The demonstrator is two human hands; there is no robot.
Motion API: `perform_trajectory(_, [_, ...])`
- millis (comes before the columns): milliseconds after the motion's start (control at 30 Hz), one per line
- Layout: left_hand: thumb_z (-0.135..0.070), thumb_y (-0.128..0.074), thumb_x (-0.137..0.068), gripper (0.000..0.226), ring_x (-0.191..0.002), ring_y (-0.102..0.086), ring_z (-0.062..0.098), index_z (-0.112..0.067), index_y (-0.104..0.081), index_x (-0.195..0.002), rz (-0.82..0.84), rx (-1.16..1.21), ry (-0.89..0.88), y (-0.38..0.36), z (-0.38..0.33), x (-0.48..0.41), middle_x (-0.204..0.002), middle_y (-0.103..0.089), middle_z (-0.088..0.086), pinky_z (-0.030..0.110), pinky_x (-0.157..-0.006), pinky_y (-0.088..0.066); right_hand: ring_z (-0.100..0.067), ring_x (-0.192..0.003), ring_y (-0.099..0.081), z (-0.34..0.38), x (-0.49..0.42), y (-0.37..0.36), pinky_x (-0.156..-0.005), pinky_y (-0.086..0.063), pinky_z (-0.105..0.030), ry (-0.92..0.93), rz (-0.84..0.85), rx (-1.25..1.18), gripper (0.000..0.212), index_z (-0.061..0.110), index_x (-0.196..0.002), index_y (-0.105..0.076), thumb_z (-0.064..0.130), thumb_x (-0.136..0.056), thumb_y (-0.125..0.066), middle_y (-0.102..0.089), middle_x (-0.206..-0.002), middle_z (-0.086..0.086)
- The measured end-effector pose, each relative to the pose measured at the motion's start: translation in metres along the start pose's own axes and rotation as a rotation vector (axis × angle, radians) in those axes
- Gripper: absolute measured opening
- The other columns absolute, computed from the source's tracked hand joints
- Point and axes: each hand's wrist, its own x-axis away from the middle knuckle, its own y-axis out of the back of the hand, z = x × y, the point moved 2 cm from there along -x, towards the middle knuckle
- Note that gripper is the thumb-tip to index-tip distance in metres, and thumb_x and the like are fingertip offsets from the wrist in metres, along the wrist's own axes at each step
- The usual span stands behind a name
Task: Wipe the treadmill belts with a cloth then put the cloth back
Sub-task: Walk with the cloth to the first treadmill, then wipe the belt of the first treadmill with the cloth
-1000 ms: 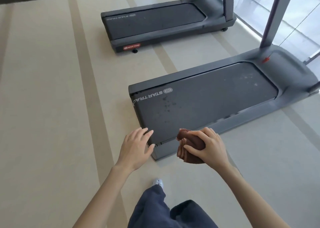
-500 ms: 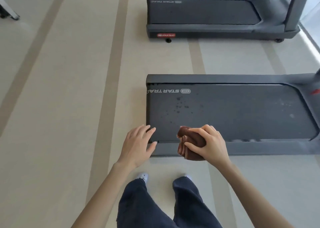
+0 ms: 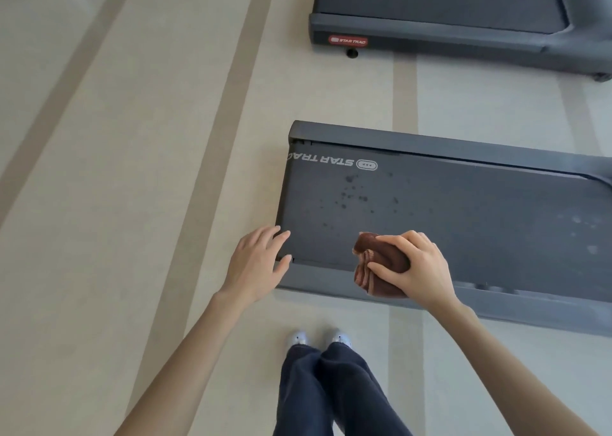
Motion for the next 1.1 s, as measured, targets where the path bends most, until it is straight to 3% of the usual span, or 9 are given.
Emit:
perform_trajectory(167, [-0.036, -0.041, -0.096, 0.047, -0.138, -0.028, 0.019, -0.019, -0.04, -0.141, 0.014, -0.033, 0.023, -0.1, 0.026, -0.07, -0.147, -0.038, 0.001, 0.034, -0.111, -0.023, -0.014, -0.089, -0.05, -0.055, -0.047, -0.081, -0.078, -0.042, -0.032, 0.003, -0.036, -0.028, 0.041, 0.035, -0.11, -0.064, 0.048, -0.072, -0.074, -0.055, -0.088, 0.01])
perform_trajectory(467, [-0.039, -0.037, -0.097, 0.051, -0.142, -0.02, 0.018, -0.02, -0.034, -0.144, 0.087, -0.097, 0.042, -0.345, 0.1, -0.167, -0.152, -0.03, 0.001, 0.033, -0.112, -0.018, -0.015, -0.096, -0.05, -0.21, -0.107, -0.312, -0.082, -0.043, -0.035, -0.136, -0.088, -0.065, 0.039, 0.037, -0.11, -0.063, 0.053, -0.075, -0.069, -0.054, -0.092, 0.009])
perform_trajectory(633, [-0.04, -0.036, -0.097, 0.053, -0.143, -0.016, 0.018, -0.02, -0.029, -0.146, 0.074, -0.165, 0.03, -0.453, 0.148, -0.229, -0.155, -0.023, 0.001, 0.034, -0.114, -0.016, -0.02, -0.092, -0.051, -0.284, -0.15, -0.416, -0.079, -0.041, -0.036, -0.106, -0.141, 0.002, 0.041, 0.031, -0.111, -0.065, 0.051, -0.075, -0.07, -0.053, -0.089, 0.005])
perform_trajectory(867, [-0.041, -0.035, -0.097, 0.057, -0.144, -0.015, 0.021, -0.015, -0.028, -0.147, -0.077, -0.163, 0.059, -0.55, 0.191, -0.265, -0.155, -0.023, 0.006, 0.038, -0.117, -0.012, -0.026, -0.097, -0.051, -0.343, -0.17, -0.531, -0.083, -0.036, -0.039, -0.077, -0.175, 0.211, 0.052, 0.029, -0.119, -0.062, 0.055, -0.075, -0.07, -0.054, -0.103, -0.004])
perform_trajectory(967, [-0.044, -0.025, -0.096, 0.059, -0.144, -0.014, 0.02, -0.015, -0.028, -0.147, -0.141, -0.146, 0.064, -0.563, 0.194, -0.264, -0.155, -0.022, 0.005, 0.04, -0.117, -0.013, -0.025, -0.098, -0.049, -0.349, -0.168, -0.546, -0.085, -0.037, -0.041, -0.049, -0.282, 0.243, 0.053, 0.029, -0.12, -0.06, 0.056, -0.076, -0.068, -0.053, -0.107, -0.005])
perform_trajectory(1100, [-0.044, -0.022, -0.095, 0.06, -0.143, -0.018, 0.022, -0.015, -0.029, -0.146, -0.118, -0.143, 0.082, -0.561, 0.193, -0.264, -0.154, -0.025, 0.006, 0.043, -0.116, -0.019, -0.026, -0.1, -0.051, -0.34, -0.181, -0.548, -0.086, -0.04, -0.042, -0.018, -0.3, 0.261, 0.051, 0.027, -0.115, -0.064, 0.061, -0.078, -0.056, -0.056, -0.109, -0.006])
